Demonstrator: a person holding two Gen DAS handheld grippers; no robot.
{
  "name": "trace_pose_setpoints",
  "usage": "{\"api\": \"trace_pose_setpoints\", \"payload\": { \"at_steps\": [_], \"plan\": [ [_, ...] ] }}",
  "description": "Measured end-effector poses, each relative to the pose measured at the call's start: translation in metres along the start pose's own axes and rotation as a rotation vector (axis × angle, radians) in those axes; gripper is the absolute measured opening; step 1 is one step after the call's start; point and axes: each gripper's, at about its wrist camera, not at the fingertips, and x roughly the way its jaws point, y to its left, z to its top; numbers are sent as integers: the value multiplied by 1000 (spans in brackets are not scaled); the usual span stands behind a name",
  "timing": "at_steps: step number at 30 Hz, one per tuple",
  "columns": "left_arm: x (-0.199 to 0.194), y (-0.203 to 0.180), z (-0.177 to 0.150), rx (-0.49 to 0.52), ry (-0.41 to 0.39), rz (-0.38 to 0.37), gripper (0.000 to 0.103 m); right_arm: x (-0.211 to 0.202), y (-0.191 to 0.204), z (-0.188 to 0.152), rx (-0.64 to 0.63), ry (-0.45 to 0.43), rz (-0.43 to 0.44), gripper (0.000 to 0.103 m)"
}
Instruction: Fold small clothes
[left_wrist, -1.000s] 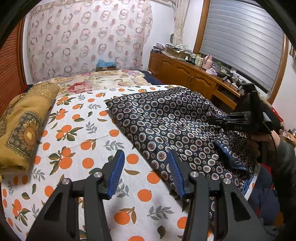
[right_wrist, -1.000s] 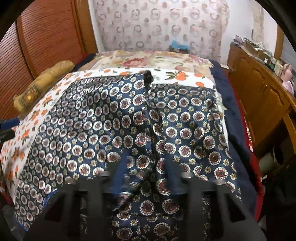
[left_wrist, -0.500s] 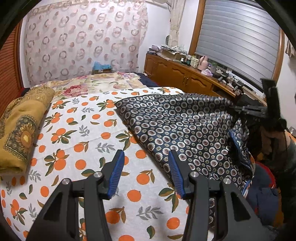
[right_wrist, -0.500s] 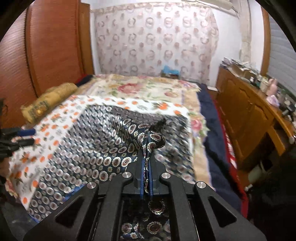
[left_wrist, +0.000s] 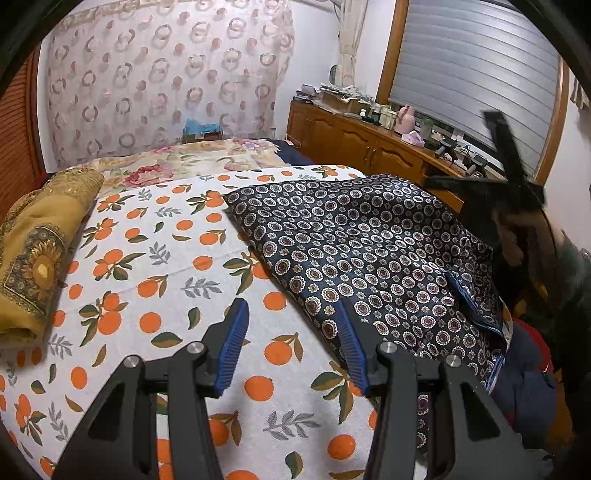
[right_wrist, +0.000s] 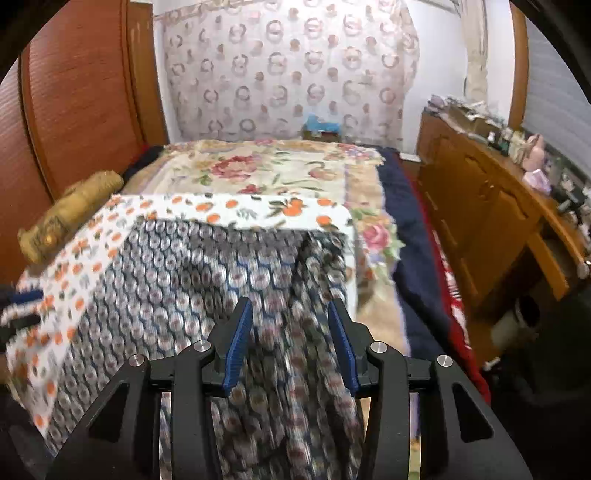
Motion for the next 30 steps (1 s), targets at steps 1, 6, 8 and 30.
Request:
{"api": "trace_pose_setpoints", "payload": {
  "at_steps": [1,6,8,30],
  "plan": [
    [1,0,0,1,1,0,48,10,1,9,3,9,-1,43],
    [3,0,-2,1,9,-2,48,53,-4,37,60,65,6,43],
    [3,0,-3,1,10,-3,48,72,-8,44,91,97,8,42],
    [5,-5,-9,3,20,-17,48,79,-7,73,-45,57,-190,15]
  ]
}}
